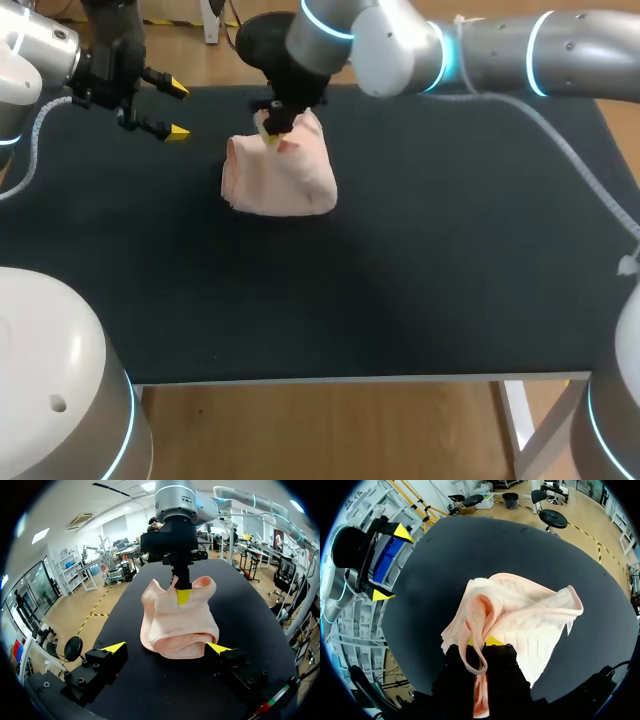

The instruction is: Fold the towel

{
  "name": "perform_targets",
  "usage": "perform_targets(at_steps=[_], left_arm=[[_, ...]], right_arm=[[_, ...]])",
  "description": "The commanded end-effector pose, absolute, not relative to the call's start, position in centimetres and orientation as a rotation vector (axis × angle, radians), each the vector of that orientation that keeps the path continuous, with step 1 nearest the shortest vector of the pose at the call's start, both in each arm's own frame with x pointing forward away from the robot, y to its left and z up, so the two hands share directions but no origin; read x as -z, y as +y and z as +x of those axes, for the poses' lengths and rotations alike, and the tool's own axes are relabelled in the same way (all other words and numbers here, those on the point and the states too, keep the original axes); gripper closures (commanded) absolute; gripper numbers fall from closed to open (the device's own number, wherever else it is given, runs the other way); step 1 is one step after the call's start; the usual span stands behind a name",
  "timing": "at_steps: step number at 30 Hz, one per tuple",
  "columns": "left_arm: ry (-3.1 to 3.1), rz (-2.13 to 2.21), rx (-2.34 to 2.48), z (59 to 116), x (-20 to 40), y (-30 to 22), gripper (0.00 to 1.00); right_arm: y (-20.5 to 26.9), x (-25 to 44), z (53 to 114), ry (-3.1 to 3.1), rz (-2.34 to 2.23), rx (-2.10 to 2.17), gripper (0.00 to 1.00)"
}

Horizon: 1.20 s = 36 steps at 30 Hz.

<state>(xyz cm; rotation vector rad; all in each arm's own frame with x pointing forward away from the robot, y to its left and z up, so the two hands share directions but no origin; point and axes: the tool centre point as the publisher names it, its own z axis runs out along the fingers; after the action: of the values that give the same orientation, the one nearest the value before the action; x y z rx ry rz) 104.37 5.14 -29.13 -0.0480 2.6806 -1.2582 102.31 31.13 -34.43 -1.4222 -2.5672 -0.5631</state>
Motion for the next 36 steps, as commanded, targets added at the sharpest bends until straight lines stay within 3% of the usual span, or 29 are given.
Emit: perform_targets(at_steps=[1, 24, 25, 27, 36], left_arm=[[2.676, -0.045, 1.259, 104.3, 29.2, 5.1, 0.0], [2.676, -0.045, 1.259, 104.3, 29.2, 5.1, 0.0], [2.676, -0.045, 1.259, 104.3, 29.2, 5.1, 0.0], [2.676, -0.045, 1.259, 104.3, 29.2, 5.1, 0.0], [2.676, -0.045, 1.259, 104.3, 29.2, 5.1, 0.0]], right_arm=[[32.6, 34.8, 102.8, -2.588, -1.394, 0.534, 1.0], [34.5, 37.1, 102.6, -2.553, -1.335, 0.535, 1.0], [34.5, 37.0, 102.6, -2.533, -1.324, 0.553, 0.79], [34.3, 37.0, 102.6, -2.512, -1.311, 0.592, 0.0], [33.3, 36.0, 102.3, -2.459, -1.242, 0.732, 0.0]])
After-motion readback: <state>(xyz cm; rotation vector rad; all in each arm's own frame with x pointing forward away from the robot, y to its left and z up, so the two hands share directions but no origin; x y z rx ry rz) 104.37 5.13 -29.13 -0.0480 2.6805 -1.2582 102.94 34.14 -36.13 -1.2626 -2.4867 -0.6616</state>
